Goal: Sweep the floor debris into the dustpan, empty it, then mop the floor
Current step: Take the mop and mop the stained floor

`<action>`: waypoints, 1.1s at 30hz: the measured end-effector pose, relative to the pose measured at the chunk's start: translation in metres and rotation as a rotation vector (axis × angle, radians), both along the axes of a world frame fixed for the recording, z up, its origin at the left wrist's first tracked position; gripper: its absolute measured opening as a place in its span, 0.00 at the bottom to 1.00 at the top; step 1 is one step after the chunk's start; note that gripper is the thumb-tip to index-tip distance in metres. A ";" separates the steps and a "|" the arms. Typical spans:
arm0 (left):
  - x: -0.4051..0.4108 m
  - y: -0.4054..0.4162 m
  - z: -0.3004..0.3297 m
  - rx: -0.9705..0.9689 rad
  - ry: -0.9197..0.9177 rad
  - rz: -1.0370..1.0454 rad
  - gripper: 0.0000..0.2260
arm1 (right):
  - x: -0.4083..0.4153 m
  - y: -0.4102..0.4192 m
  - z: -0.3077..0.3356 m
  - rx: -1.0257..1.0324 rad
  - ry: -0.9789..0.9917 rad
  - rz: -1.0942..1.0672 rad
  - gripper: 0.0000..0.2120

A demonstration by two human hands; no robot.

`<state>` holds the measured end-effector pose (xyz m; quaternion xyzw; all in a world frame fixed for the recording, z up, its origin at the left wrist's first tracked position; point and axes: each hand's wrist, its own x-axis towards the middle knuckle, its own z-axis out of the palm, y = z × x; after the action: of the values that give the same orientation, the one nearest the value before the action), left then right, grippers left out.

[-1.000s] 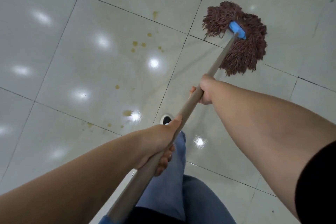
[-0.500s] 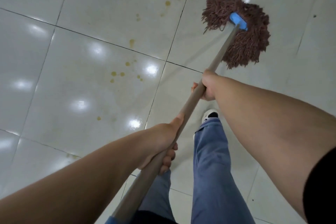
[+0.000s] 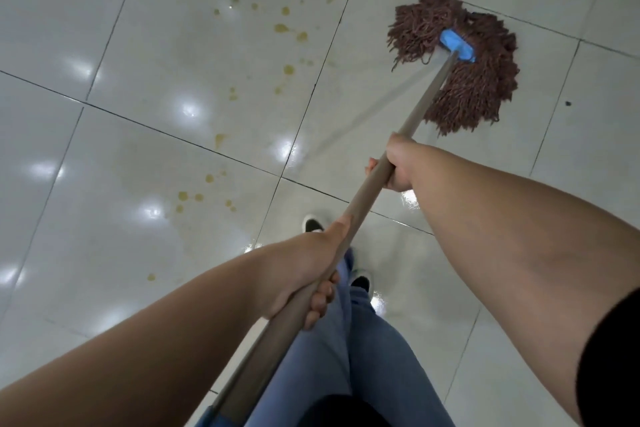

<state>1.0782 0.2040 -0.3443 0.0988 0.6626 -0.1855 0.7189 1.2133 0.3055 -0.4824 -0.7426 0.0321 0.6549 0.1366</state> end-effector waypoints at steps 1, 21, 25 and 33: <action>0.007 0.013 -0.002 -0.003 -0.009 0.017 0.31 | 0.007 0.012 -0.002 0.009 -0.005 -0.003 0.19; 0.111 0.238 -0.004 0.005 -0.023 0.012 0.30 | 0.116 0.236 -0.003 -0.003 0.013 -0.001 0.21; 0.170 0.283 -0.014 0.033 -0.016 0.062 0.29 | 0.170 0.289 -0.012 0.008 -0.005 0.056 0.20; 0.289 0.389 -0.043 0.118 -0.085 0.184 0.28 | 0.278 0.411 -0.031 0.111 -0.075 0.119 0.15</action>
<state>1.3669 0.5933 -0.3870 0.0875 0.6477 -0.0753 0.7531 1.4911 0.7165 -0.5131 -0.7586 -0.0535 0.6343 0.1393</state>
